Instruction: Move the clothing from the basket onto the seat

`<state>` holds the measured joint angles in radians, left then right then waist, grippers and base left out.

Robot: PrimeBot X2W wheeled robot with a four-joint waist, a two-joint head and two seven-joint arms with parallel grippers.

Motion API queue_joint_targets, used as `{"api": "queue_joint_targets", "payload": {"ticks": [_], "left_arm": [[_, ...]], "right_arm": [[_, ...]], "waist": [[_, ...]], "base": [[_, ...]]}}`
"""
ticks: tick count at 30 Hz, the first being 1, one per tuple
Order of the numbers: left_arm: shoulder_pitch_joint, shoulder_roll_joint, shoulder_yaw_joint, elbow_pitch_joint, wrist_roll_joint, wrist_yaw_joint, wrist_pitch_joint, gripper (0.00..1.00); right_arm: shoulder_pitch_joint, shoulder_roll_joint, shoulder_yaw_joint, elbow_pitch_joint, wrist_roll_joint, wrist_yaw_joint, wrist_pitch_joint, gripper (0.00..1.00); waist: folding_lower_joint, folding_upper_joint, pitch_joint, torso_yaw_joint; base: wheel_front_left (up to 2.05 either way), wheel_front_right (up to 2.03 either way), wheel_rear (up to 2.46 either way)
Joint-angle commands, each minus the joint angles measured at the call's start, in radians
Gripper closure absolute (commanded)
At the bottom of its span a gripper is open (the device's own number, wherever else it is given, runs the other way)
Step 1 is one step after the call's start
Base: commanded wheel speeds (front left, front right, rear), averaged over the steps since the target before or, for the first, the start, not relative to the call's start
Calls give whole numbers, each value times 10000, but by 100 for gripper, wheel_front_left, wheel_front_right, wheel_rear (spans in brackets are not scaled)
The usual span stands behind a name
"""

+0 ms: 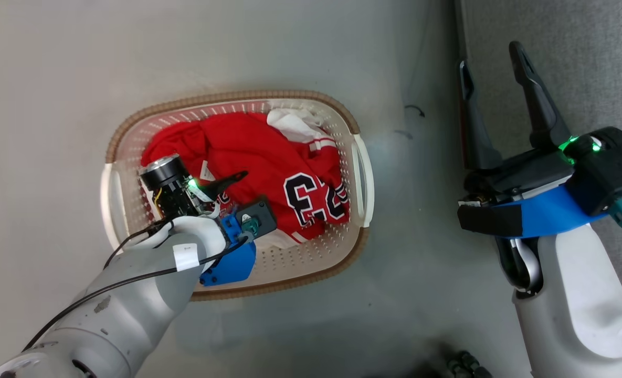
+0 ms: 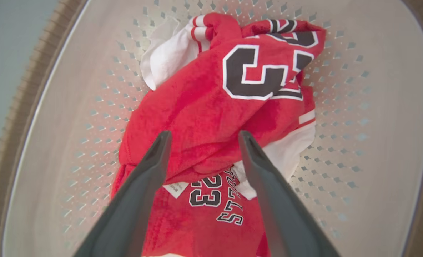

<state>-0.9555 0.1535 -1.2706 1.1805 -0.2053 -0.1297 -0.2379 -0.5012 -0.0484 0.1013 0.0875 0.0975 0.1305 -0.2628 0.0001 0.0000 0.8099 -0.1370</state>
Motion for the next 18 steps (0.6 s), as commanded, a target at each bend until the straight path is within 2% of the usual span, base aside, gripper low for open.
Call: {"api": "queue_joint_targets", "payload": {"ticks": [1, 11, 18], "left_arm": [[-215, -59, -57, 146, 199, -9, 60, 0], [-472, -131, -122, 782, 1623, -10, 679, 0], [-1057, -165, -125, 963, 1936, -10, 742, 0]], "right_arm": [[-182, -35, -25, -71, -80, 5, -33, 0], [-327, -36, -59, -408, -58, 5, -31, 0], [-216, -35, -259, -863, -49, 5, -33, 0]], "waist": [[-1, 0, 339, -89], [-1, 0, 1146, -246], [-1, 0, 1719, -306]], "base": [[0, 0, 0], [0, 0, 0], [0, 0, 0]]}}
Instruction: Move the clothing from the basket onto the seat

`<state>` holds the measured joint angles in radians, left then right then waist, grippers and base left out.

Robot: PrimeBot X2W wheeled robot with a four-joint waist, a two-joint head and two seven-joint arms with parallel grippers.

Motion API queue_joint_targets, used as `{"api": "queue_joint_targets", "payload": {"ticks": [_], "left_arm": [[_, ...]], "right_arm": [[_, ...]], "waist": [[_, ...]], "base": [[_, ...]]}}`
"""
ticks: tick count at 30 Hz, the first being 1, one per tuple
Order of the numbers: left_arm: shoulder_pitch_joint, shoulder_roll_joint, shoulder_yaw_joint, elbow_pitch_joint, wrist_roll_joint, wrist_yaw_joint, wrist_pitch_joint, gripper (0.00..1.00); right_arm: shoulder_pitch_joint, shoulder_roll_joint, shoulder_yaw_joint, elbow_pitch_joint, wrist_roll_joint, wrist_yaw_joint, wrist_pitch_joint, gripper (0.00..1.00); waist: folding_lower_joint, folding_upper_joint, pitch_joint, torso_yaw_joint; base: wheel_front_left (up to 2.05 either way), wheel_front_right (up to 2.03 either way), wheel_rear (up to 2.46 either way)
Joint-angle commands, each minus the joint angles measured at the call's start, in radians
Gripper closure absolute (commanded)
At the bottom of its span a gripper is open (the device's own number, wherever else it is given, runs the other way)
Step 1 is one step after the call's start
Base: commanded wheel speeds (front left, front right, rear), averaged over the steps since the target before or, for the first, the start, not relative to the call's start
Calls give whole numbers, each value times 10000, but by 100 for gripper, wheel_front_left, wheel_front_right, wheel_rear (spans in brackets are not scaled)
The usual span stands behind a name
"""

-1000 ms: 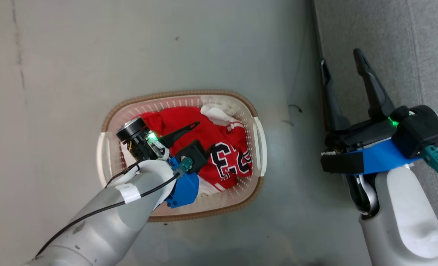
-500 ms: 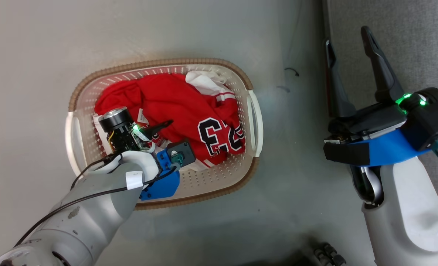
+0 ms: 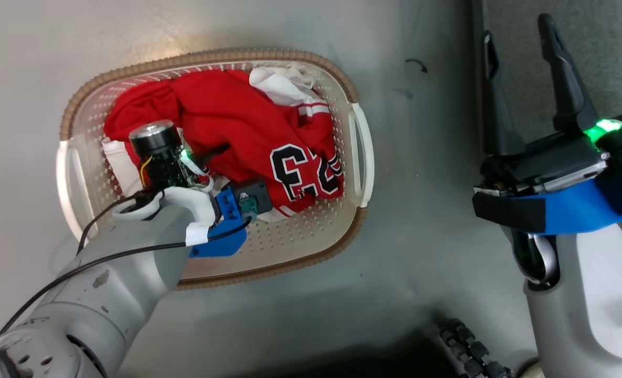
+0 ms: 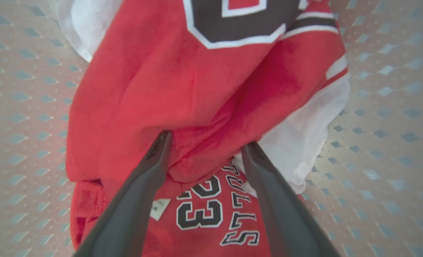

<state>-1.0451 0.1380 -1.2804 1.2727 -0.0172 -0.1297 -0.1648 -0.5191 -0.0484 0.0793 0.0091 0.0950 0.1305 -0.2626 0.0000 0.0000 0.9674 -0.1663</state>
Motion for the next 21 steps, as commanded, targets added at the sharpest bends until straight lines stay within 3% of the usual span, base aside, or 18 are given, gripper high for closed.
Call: {"api": "queue_joint_targets", "payload": {"ticks": [1, 9, 18, 19, 21], "left_arm": [[-233, -37, -29, 54, 95, -10, 33, 0], [-763, -123, -23, 123, 539, -10, -137, 0], [-662, -264, 26, 163, 300, -10, 60, 0], [-662, -271, 24, 166, 251, -10, 88, 9], [-685, -264, 16, 169, 285, -10, 155, 100]], "right_arm": [[-2, -35, -61, -147, -18, 5, -35, 0], [181, -37, -180, -465, -29, 5, -35, 0], [365, -35, -250, -617, -9, 5, -35, 0], [360, -35, -243, -603, -1, 5, -35, 0], [317, -35, -232, -597, 13, 5, -35, 0]], "waist": [[0, 0, 216, -14], [0, 0, 697, -57], [0, 0, 903, -25], [0, 0, 905, -27], [0, 0, 899, -38]], "base": [[0, 0, 0], [0, 0, 0], [0, 0, 0], [0, 0, 0], [0, 0, 0]]}}
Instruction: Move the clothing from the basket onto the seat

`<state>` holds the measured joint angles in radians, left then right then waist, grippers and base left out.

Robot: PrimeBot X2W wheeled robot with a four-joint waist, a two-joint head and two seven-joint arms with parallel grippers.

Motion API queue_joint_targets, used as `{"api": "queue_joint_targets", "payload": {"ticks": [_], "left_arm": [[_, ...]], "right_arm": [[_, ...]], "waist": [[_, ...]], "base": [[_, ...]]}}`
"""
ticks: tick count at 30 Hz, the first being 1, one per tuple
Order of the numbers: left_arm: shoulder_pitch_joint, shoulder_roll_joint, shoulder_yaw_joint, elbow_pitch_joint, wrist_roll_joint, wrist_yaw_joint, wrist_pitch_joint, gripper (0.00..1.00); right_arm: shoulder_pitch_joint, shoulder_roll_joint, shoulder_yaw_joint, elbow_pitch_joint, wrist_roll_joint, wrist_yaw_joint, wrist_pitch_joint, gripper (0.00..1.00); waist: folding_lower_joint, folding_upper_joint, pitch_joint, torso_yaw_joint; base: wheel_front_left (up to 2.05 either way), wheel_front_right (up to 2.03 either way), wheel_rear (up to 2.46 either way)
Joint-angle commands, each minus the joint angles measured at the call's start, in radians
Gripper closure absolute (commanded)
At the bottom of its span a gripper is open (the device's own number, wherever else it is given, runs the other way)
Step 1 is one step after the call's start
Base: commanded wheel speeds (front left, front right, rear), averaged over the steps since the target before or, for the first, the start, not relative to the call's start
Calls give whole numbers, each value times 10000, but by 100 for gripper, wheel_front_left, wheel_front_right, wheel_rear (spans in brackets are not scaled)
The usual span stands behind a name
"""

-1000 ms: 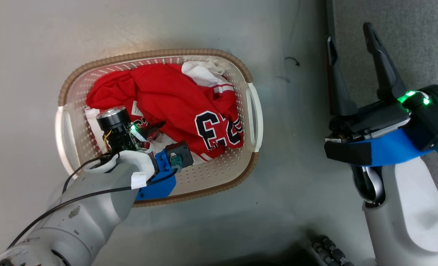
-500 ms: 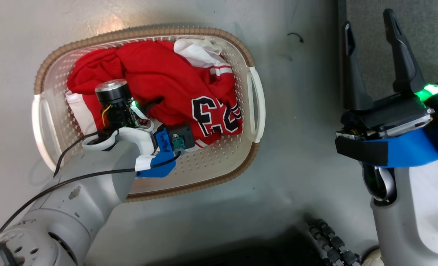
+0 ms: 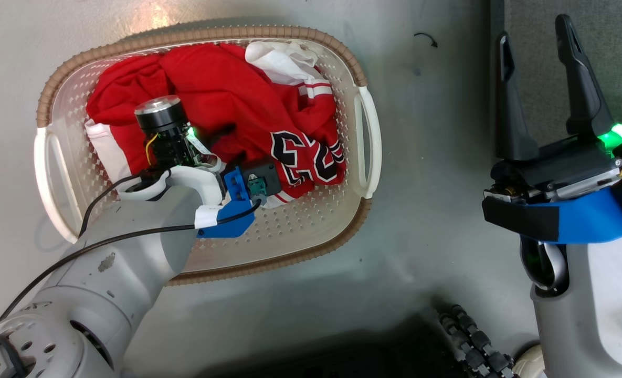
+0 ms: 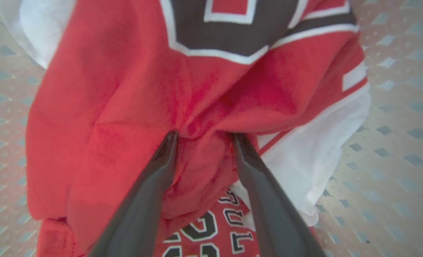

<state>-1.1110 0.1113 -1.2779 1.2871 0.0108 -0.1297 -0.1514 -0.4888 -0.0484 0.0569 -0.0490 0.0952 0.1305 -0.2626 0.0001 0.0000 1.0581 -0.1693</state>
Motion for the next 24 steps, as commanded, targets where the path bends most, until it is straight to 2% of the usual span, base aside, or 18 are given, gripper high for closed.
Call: {"api": "queue_joint_targets", "payload": {"ticks": [1, 12, 24], "left_arm": [[14, 3, -12, 25, -57, -10, 28, 100], [-2, -109, -16, 26, -374, -10, -469, 100], [613, -384, 651, -159, -1404, 288, -1082, 100]], "right_arm": [[-20, -35, -12, -26, 22, 5, -35, 0], [-159, -35, -35, -9, 44, 5, -35, 0], [-62, -35, -88, 284, -77, 5, -35, 0]], "waist": [[-1, 0, -17, -20], [-1, 0, -381, 102], [-1, 0, -1862, 502]], "base": [[0, 0, 0], [0, 0, 0], [0, 0, 0]]}}
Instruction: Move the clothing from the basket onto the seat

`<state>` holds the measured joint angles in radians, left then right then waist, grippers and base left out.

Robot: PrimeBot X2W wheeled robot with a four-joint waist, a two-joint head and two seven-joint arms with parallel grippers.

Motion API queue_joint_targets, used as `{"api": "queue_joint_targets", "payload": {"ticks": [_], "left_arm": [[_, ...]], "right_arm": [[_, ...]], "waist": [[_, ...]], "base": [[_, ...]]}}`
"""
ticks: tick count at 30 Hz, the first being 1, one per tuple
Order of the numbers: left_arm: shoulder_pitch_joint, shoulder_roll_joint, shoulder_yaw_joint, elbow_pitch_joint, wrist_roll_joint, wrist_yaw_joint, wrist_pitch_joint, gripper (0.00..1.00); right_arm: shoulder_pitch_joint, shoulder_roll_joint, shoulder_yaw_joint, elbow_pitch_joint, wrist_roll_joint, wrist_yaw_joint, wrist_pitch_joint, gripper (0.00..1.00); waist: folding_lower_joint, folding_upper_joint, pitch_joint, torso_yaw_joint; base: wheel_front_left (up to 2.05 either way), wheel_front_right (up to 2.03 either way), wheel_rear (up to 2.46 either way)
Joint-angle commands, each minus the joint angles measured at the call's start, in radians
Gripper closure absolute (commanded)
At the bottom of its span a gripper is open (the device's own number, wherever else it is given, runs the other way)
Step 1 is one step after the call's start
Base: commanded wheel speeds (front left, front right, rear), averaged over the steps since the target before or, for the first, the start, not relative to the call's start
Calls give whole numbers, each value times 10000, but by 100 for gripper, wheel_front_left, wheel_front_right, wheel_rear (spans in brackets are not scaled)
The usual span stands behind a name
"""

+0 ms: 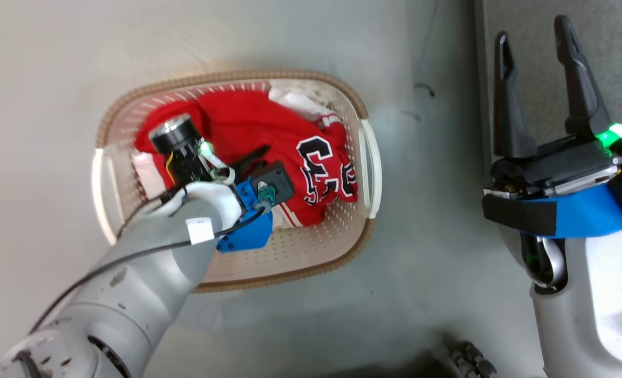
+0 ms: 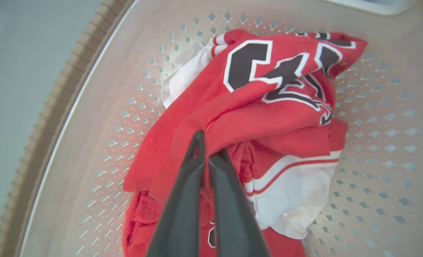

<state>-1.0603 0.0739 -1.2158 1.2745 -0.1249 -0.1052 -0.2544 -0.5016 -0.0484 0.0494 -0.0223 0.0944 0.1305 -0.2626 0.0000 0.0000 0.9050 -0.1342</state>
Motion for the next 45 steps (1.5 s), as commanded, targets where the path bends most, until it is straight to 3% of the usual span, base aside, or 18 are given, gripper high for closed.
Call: {"api": "queue_joint_targets", "payload": {"ticks": [1, 18, 31, 45], "left_arm": [[192, -28, 150, -75, -209, 66, -68, 100], [2063, 344, 1560, -1776, -1589, 357, -120, 100], [3102, 704, 2932, -3449, -2000, 285, -121, 100], [3429, 832, 4510, -5149, -2174, -95, -123, 100]], "right_arm": [[103, -37, -14, 53, -68, 5, -35, 0], [1022, -38, -93, 725, -58, 5, -35, 0], [2107, -37, -285, 1152, -60, 5, -33, 0], [2916, -37, -287, 1364, 84, 5, -35, 0]], "waist": [[0, 0, -486, 194], [0, 0, -3567, 743], [0, 0, -5718, 1118], [0, 0, -7208, 1384]], "base": [[0, 0, 0], [0, 0, 0], [0, 0, 0], [0, 0, 0]]}}
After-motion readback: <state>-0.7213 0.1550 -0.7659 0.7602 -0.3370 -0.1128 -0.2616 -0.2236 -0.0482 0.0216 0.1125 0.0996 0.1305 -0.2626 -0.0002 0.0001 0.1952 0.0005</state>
